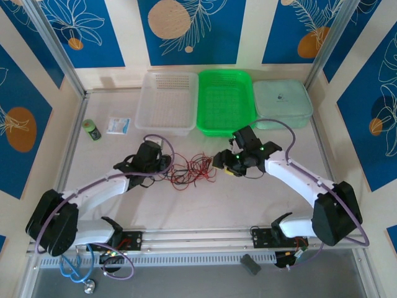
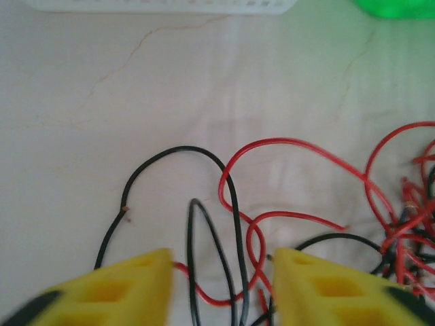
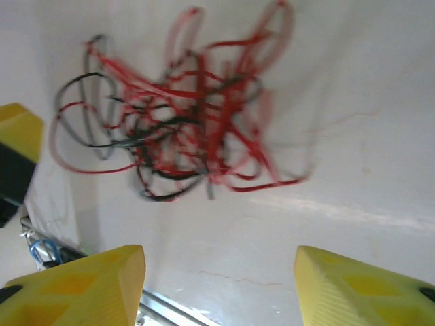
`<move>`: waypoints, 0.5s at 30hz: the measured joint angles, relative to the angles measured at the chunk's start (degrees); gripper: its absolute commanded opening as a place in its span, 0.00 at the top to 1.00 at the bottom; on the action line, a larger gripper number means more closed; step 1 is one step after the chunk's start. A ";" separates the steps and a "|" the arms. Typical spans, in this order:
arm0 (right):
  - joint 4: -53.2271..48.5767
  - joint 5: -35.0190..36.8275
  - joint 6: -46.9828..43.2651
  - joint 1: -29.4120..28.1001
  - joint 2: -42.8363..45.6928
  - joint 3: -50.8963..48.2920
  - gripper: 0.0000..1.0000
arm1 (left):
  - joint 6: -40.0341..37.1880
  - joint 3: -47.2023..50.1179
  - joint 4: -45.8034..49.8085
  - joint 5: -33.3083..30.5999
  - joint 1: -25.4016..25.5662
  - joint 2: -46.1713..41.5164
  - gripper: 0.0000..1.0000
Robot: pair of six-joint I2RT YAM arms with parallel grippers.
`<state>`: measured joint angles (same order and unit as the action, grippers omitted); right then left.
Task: Untangle the cables
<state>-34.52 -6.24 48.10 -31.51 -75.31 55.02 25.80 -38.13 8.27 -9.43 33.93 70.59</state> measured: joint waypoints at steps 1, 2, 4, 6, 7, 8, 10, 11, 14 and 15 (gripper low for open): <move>-0.79 0.13 1.03 -0.70 -0.61 1.84 0.39 | -0.33 -0.57 0.42 0.33 0.13 -0.66 0.34; -1.46 0.26 2.34 -1.29 -1.77 4.04 0.39 | -0.63 -1.18 0.85 0.61 0.26 -1.18 0.31; -1.77 0.04 4.92 -1.90 -4.72 6.84 0.38 | -1.01 -2.40 1.46 1.36 0.72 -1.68 0.28; -1.77 -0.20 7.63 -2.47 -8.76 8.81 0.37 | -1.14 -3.19 1.66 1.97 1.16 -1.64 0.26; -1.79 -0.28 8.66 -2.69 -10.75 9.44 0.36 | -1.16 -3.21 1.62 2.16 1.40 -1.53 0.26; -1.90 -0.37 9.73 -2.99 -13.03 10.08 0.35 | -1.07 -3.19 1.66 2.54 1.68 -1.25 0.26; -2.21 -0.35 11.47 -3.58 -16.65 11.04 0.32 | -0.79 -3.17 1.16 3.28 2.36 0.24 0.26; -2.43 -0.17 12.17 -3.87 -18.12 11.43 0.31 | -0.63 -3.17 0.68 3.65 2.69 1.27 0.26; -2.78 0.81 13.73 -4.31 -20.96 12.26 0.31 | 0.24 -3.10 -1.55 4.85 3.93 5.11 0.26; -2.84 1.40 14.08 -4.39 -21.53 12.39 0.31 | 0.72 -3.08 -2.73 5.29 4.46 6.69 0.26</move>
<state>-37.36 -4.84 62.17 -35.90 -96.84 67.42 26.52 -41.21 5.54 -4.14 38.39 77.28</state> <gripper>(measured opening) 0.692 0.736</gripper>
